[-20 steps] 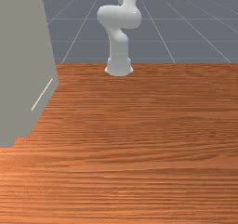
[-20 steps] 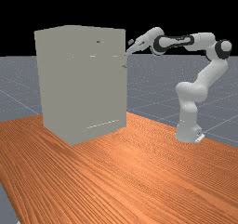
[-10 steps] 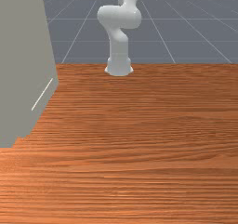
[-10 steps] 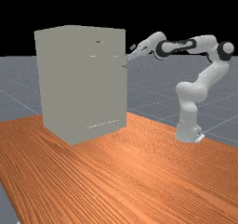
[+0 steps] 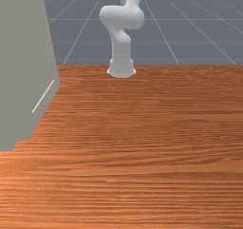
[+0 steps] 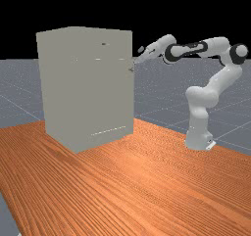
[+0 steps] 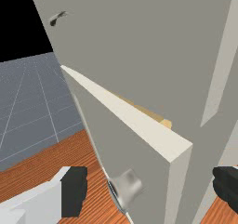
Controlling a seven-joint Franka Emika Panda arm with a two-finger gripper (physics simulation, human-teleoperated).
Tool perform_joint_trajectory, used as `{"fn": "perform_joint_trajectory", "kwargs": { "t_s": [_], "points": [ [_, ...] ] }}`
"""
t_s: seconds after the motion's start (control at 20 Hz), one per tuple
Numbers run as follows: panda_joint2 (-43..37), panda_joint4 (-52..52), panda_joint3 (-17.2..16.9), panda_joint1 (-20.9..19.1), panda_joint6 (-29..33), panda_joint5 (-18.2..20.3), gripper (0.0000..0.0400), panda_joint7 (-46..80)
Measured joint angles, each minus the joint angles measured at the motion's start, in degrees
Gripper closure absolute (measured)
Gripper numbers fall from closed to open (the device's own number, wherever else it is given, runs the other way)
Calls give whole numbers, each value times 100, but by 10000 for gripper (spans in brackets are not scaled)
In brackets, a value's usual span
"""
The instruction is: Open the cabinet door
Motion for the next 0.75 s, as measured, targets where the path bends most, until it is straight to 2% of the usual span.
{"fn": "perform_joint_trajectory", "kwargs": {
  "t_s": [0.2,0.45,0.55,0.75],
  "points": [
    [192,-25,559,58,84,-65,0,231],
    [-72,-297,1139,-110,193,52,0,739],
    [-336,-493,1604,-59,183,120,0,1043],
    [-426,-575,2832,199,221,167,0,1706]
  ]
}}
